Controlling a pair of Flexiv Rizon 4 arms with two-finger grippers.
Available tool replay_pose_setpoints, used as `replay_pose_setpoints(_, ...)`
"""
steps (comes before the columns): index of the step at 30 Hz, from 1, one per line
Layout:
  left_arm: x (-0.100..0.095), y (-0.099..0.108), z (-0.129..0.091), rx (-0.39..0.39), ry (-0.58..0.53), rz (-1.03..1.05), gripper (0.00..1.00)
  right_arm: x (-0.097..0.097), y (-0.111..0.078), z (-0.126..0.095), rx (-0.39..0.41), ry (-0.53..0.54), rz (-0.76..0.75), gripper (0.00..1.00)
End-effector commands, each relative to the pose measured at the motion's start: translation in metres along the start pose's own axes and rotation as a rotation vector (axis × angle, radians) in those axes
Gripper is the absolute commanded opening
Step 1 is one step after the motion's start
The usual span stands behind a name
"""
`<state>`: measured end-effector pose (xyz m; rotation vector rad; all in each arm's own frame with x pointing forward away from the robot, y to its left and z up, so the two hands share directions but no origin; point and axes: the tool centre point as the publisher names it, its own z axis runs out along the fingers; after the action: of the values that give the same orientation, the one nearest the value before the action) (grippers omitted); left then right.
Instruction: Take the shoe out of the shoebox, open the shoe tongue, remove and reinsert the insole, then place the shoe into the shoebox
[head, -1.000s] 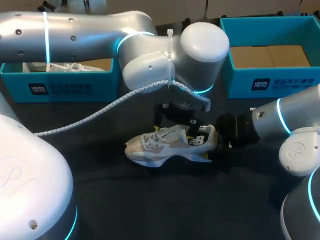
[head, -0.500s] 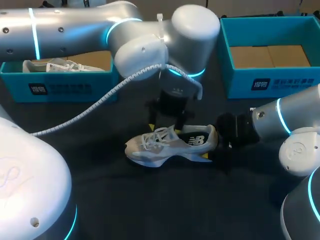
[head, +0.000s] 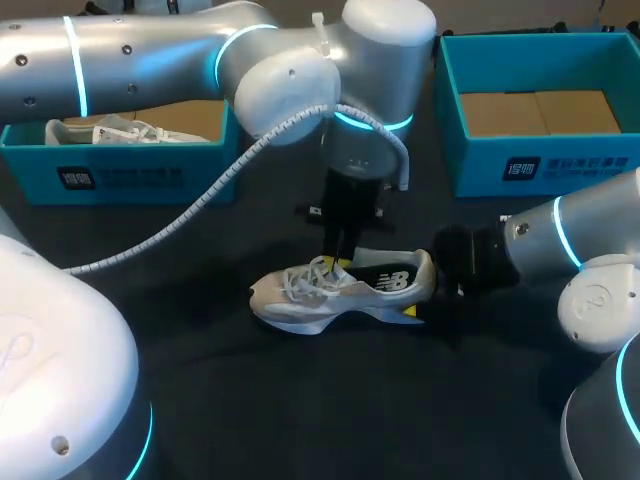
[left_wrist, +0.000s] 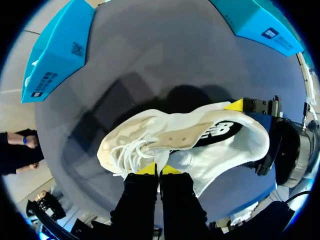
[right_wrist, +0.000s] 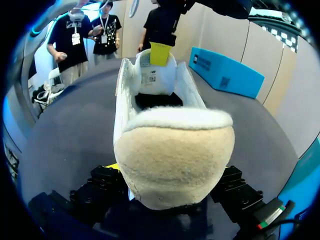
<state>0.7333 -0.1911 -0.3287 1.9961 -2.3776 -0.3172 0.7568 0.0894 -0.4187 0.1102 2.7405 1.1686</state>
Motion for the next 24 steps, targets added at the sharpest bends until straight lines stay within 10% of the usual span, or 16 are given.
replay_pose_setpoints(1,-0.016,-0.003,-0.015,-0.030,0.041,0.032,0.00,0.001,0.001,0.003,0.007,-0.003,0.001,0.00)
replay_pose_setpoints(11,-0.052,-0.006,-0.029,-0.006,0.002,0.231,0.00,0.001,0.001,0.003,0.007,-0.003,0.001,0.00)
replay_pose_setpoints(24,-0.086,-0.001,0.004,0.077,-0.123,0.329,0.00,0.001,0.001,0.003,0.007,-0.003,0.001,0.00)
